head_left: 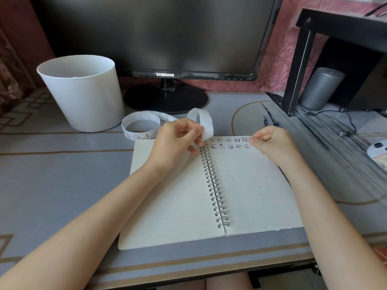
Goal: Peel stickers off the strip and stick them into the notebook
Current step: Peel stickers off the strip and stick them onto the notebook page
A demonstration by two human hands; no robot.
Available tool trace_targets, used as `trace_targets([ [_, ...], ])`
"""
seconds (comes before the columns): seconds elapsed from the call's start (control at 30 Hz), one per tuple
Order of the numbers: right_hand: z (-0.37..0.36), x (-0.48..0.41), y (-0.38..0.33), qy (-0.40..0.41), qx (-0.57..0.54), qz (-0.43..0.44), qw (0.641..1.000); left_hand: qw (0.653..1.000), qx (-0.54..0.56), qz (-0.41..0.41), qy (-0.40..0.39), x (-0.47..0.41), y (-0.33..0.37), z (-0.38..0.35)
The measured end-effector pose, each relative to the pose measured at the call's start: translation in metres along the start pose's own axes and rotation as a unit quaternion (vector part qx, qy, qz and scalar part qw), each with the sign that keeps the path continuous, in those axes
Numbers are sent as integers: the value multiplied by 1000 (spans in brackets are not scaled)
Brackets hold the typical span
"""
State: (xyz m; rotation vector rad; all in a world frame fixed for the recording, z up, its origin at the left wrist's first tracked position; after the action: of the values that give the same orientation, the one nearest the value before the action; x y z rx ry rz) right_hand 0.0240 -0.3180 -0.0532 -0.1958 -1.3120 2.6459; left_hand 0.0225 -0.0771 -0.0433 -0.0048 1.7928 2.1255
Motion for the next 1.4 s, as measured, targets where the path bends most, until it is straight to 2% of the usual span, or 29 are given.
trace_targets([
  [0.3,-1,-4,3,19,24,10,999,1000,-2,-9,6,0,1,1],
  [0.37,0,-1,-7,36,-6,58,998,1000,0,-14,10,0,2,1],
  [0.47,-3,12,-35,39,-53,174,982,1000,11,-23,9,0,4,1],
  [0.63,-26,32,-61,-81,-64,262,959,999,41,-32,5,2,9,-1],
  [0.73,-32,34,-65,-107,-90,273,952,998,56,-35,-1,3,11,-2],
  [1.23,-35,36,-68,-111,-145,269,946,993,108,-37,-29,4,15,-6],
  [1.4,-34,31,-65,-98,-189,260,942,996,58,-38,-49,5,12,-9],
])
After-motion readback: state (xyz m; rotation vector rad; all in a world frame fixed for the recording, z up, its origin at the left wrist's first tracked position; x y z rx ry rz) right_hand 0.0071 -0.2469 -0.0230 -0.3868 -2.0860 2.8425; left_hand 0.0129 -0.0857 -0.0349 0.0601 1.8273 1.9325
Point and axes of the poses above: each hand's wrist, its own x-axis away from the middle knuckle, its own z-axis out of the back of the hand, y = z × x, the point moved 4 cm from there along -x, towards the middle knuckle, and after that the axes turned 6 degrees about -y, right-handed, at the moved point
